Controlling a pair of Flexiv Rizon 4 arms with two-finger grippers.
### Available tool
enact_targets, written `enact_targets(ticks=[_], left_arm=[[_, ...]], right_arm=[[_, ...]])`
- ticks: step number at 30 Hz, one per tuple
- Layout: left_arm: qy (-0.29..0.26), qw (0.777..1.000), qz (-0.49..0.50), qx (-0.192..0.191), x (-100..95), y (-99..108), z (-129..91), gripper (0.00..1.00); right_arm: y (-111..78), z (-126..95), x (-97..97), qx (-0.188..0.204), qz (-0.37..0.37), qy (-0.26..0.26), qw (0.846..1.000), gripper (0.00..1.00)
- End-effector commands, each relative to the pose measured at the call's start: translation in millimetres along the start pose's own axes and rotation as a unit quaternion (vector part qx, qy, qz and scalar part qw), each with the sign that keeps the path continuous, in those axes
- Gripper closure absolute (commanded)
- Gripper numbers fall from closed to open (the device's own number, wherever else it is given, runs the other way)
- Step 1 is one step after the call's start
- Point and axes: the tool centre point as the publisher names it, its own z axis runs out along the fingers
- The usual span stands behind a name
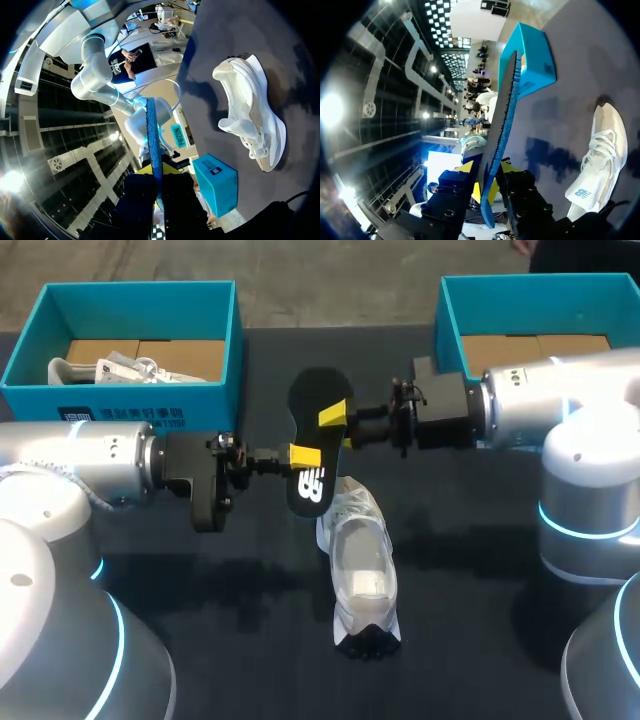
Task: Take the shoe out of the shoebox, open the shoe tongue, remove and reinsert the insole, then place the shoe into the shoebox
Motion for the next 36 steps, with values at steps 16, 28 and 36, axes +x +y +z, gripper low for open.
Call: enact_targets(ticks=[16,28,36], left_arm=[[0.005,1.0,0.002,0.002,-2.7,-4.2,-3.8,0.0],[0.086,0.996,-0.031,0.018,-9.7,-3.9,-65.7,0.0],[0.177,0.981,-0.081,0.009,-21.8,12.0,-102.6,0.0]], right_arm=[[-5.3,7.6,5.4,0.007,-0.002,-0.001,1.0,1.0],[-9.7,-12.0,-6.3,0.017,-0.009,0.004,1.0,1.0],[-15.1,-13.0,-23.1,0.027,-0.018,0.0,0.999,1.0]])
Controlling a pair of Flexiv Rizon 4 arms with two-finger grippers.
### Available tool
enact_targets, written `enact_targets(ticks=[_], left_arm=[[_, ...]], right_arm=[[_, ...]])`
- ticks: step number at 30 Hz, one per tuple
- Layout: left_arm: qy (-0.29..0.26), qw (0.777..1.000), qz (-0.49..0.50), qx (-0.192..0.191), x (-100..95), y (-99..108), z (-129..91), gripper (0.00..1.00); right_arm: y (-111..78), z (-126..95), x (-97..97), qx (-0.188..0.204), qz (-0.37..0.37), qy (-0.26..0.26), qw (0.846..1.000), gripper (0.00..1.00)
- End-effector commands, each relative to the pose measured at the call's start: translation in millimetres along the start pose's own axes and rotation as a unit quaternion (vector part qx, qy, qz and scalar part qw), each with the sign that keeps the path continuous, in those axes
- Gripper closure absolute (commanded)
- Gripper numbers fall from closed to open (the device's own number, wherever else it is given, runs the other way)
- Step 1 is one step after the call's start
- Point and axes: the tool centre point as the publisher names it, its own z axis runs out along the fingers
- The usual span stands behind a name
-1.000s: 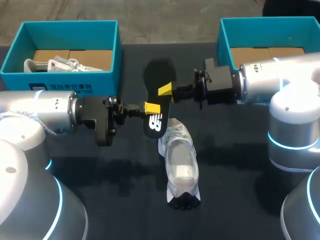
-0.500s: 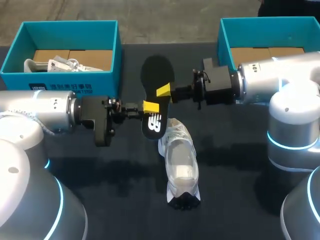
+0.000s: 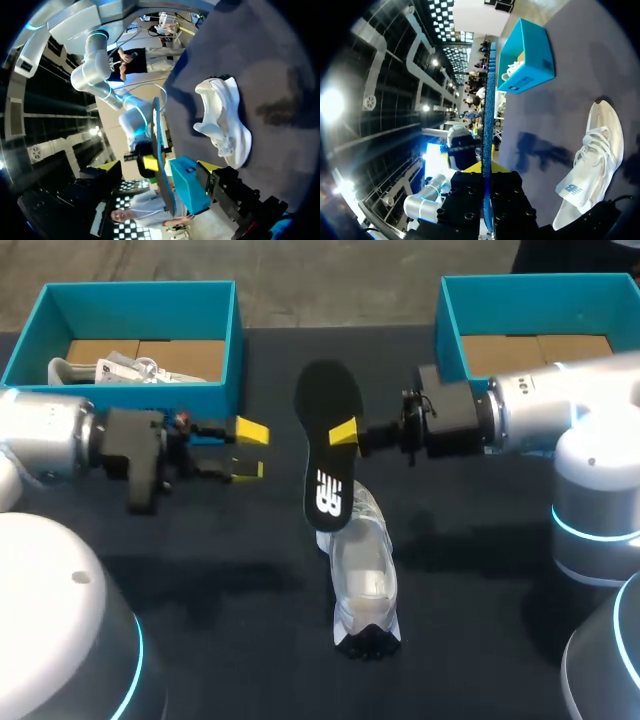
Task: Take the shoe out of the shoebox, open the shoe tongue, remove and reinsert the insole, then place the shoe into the shoebox
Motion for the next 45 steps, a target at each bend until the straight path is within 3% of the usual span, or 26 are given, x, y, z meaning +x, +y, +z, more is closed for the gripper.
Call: enact_targets(ticks=[1,3,6,20,25,34,45], left_arm=[[0.086,0.996,-0.018,0.001,-16.1,-1.8,-34.1,0.0],[0.122,0.992,-0.029,0.003,-19.0,2.7,-40.7,0.0],[0.122,0.992,-0.029,0.003,-19.0,2.7,-40.7,0.0],[0.122,0.992,-0.029,0.003,-19.0,2.7,-40.7,0.0],[0.189,0.981,-0.038,-0.005,-38.8,27.6,-44.6,0.0],[0.309,0.949,-0.059,0.017,-40.0,84.1,-54.2,0.0],[0.398,0.912,-0.082,0.056,-67.2,126.8,-19.7,0.0]], right_arm=[[-2.3,-0.3,-9.0,-0.001,0.004,0.007,1.0,1.0],[-2.5,0.0,-14.3,-0.006,0.005,0.011,1.0,1.0],[-2.5,1.6,-23.4,-0.004,0.012,0.015,1.0,1.0],[-2.5,1.6,-23.4,-0.004,0.012,0.015,1.0,1.0],[-2.5,1.6,-23.4,-0.004,0.012,0.015,1.0,1.0],[-2.5,1.6,-23.4,-0.004,0.012,0.015,1.0,1.0],[-2.5,1.6,-23.4,-0.004,0.012,0.015,1.0,1.0]])
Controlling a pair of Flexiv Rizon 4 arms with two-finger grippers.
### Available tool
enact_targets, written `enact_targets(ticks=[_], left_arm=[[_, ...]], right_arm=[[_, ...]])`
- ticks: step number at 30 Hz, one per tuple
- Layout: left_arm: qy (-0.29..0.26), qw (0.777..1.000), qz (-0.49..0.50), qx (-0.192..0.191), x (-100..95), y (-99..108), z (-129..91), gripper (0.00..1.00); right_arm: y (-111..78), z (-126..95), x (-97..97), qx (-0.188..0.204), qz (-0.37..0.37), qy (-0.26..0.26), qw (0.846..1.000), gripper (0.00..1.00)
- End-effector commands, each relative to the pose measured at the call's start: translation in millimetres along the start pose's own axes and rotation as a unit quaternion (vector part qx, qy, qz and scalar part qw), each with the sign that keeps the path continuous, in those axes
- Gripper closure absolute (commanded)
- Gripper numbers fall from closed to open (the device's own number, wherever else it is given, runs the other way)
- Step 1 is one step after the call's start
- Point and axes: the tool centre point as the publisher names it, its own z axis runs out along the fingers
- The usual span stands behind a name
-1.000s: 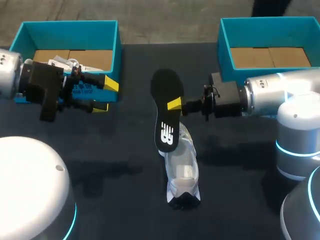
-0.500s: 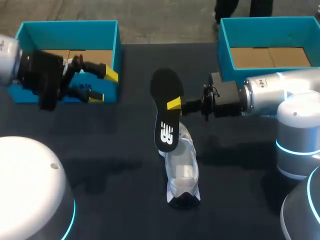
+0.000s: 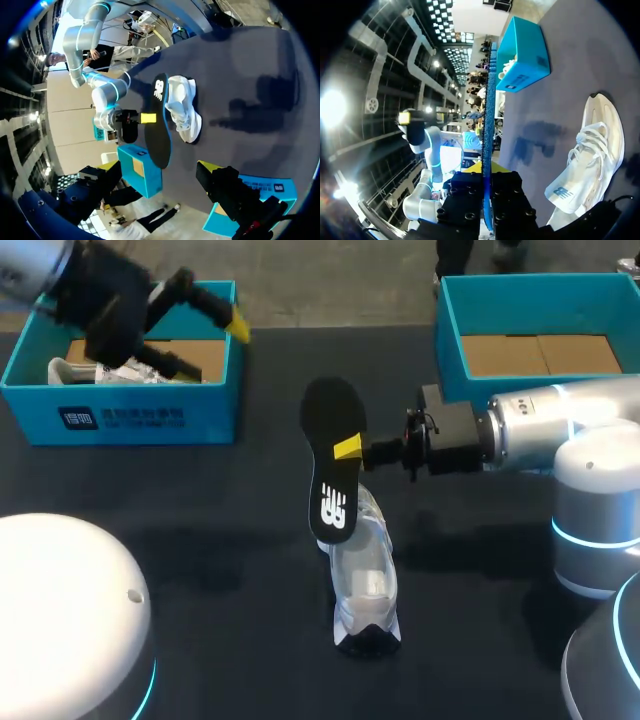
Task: Take the shoe out of the shoebox, open the shoe tongue, remove and reinsert the insole, then place the shoe into the shoebox
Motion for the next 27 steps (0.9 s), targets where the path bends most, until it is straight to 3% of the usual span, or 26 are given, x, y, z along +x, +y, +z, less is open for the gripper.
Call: enact_targets(ticks=[1,8,13,21,27], left_arm=[[0.13,0.99,0.005,0.046,-26.1,32.9,17.1,0.0],[0.199,0.978,0.018,0.063,-52.7,33.9,47.1,0.0],[0.227,0.971,0.028,0.069,-67.8,35.4,53.2,0.0],[0.289,0.95,0.058,0.108,-87.3,36.5,69.0,0.0],[0.316,0.939,0.066,0.121,-91.9,31.4,77.2,0.0]], right_arm=[[-0.6,1.7,0.0,-0.001,0.0,-0.001,1.0,1.0],[-0.6,1.7,0.0,-0.001,0.0,-0.001,1.0,1.0],[-0.6,1.7,0.0,-0.001,0.0,-0.001,1.0,1.0],[-0.6,1.7,0.0,-0.001,0.0,-0.001,1.0,1.0],[-0.6,1.7,0.0,-0.001,0.0,-0.001,1.0,1.0]])
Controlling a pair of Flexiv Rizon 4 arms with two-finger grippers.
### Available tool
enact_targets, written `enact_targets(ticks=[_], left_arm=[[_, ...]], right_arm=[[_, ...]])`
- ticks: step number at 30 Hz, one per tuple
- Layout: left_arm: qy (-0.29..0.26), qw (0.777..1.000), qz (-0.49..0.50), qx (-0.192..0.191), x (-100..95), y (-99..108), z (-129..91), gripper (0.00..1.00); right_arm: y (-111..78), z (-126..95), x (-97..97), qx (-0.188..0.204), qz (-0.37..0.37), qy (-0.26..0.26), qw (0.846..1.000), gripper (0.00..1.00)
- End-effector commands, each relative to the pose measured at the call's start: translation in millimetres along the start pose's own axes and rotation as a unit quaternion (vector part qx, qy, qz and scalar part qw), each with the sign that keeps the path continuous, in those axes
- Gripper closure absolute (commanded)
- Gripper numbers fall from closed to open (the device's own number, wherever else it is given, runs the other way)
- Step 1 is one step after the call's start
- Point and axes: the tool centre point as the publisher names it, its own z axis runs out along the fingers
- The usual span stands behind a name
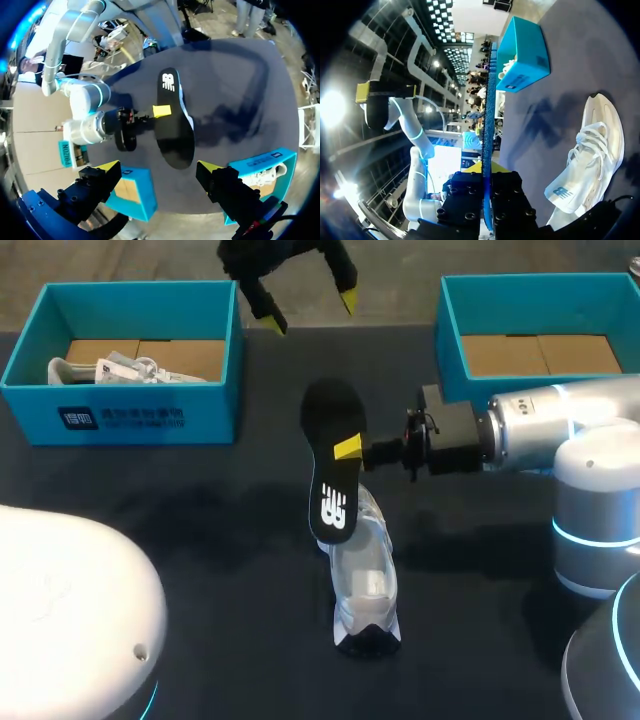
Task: Take the shoe out of the shoebox, open the shoe tongue, remove and reinsert the insole, then place the shoe into the shoebox
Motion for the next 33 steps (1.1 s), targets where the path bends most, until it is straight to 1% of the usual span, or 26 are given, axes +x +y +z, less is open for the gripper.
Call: enact_targets(ticks=[1,3,5,8,10,13,19,23,24,25,26,28,29,31,33], left_arm=[[0.134,0.991,0.004,0.03,-9.7,3.6,4.2,0.0],[0.139,0.99,0.003,0.033,-11.4,4.1,6.5,0.0],[0.158,0.987,0.006,0.022,-14.7,3.4,10.7,0.0],[0.157,0.987,0.012,0.017,-21.2,-0.9,11.8,0.0],[0.148,0.989,0.012,0.007,-22.5,-1.3,11.3,0.0],[0.117,0.993,0.007,-0.003,-21.5,-2.3,6.4,0.0],[0.069,0.998,-0.014,-0.001,-11.9,-5.1,4.1,0.0],[0.015,1.0,-0.022,-0.013,-1.9,-10.1,-1.8,0.0],[-0.001,0.999,-0.025,-0.021,2.5,-12.1,-1.9,0.0],[-0.027,0.999,-0.031,-0.023,6.4,-14.3,-2.3,0.0],[-0.04,0.998,-0.034,-0.019,9.6,-16.2,-1.0,0.0],[-0.073,0.996,-0.039,-0.03,16.8,-21.3,2.0,0.0],[-0.099,0.994,-0.036,-0.029,20.5,-24.9,1.4,0.0],[-0.129,0.991,-0.027,-0.04,26.4,-31.9,0.8,0.0],[-0.188,0.981,-0.023,-0.043,32.3,-39.4,-2.9,0.0]], right_arm=[[-0.4,2.0,-0.1,-0.001,0.0,-0.001,1.0,1.0],[-0.4,2.0,-0.1,-0.001,0.0,-0.001,1.0,1.0],[-0.4,2.0,-0.1,-0.001,0.0,-0.001,1.0,1.0],[-0.4,2.0,-0.1,-0.001,0.0,-0.001,1.0,1.0],[-0.4,2.0,-0.1,-0.001,0.0,-0.001,1.0,1.0],[-0.4,2.0,-0.1,-0.001,0.0,-0.001,1.0,1.0],[-0.4,2.0,-0.1,-0.001,0.0,-0.001,1.0,1.0],[-0.4,2.0,-0.1,-0.001,0.0,-0.001,1.0,1.0],[-0.4,2.0,-0.1,-0.001,0.0,-0.001,1.0,1.0],[-0.4,2.0,-0.1,-0.001,0.0,-0.001,1.0,1.0],[-0.4,2.0,-0.1,-0.001,0.0,-0.001,1.0,1.0],[-0.4,2.0,-0.1,-0.001,0.0,-0.001,1.0,1.0],[-0.4,2.0,-0.1,-0.001,0.0,-0.001,1.0,1.0],[-0.4,2.0,-0.1,-0.001,0.0,-0.001,1.0,1.0],[-0.4,2.0,-0.1,-0.001,0.0,-0.001,1.0,1.0]])
